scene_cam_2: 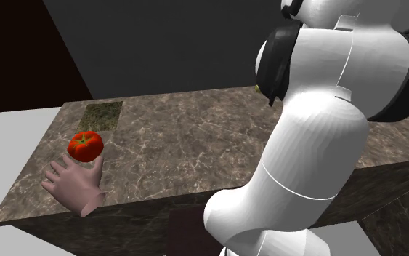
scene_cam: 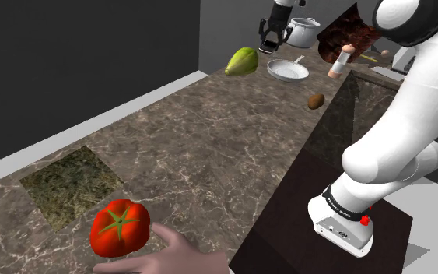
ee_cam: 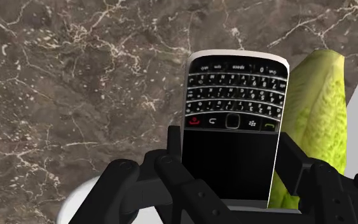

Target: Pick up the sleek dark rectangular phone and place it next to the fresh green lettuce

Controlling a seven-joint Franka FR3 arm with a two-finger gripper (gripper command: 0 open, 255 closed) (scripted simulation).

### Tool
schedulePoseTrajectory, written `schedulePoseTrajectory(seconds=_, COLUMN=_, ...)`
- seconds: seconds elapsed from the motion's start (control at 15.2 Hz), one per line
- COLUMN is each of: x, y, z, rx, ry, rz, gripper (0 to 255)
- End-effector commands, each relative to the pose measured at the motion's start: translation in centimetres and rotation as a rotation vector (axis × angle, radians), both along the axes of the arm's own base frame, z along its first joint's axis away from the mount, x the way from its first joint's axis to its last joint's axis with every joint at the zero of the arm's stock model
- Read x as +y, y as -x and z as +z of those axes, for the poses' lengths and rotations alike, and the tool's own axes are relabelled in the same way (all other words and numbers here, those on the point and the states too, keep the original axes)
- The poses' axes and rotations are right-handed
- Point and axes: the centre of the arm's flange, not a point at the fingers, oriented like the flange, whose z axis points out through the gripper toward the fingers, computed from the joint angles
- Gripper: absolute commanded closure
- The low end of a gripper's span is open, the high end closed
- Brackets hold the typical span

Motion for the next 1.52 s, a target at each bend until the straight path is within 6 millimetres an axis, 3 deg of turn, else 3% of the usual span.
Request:
schedulePoseTrajectory(seconds=0.0, x=-0.3, y=-0.4, z=-0.9, rx=0.000, ry=0.000, rz=0.001, gripper=255)
schedulePoseTrajectory(seconds=1.45, x=-0.3, y=-0.4, z=-12.5, rx=0.000, ry=0.000, rz=0.001, gripper=255)
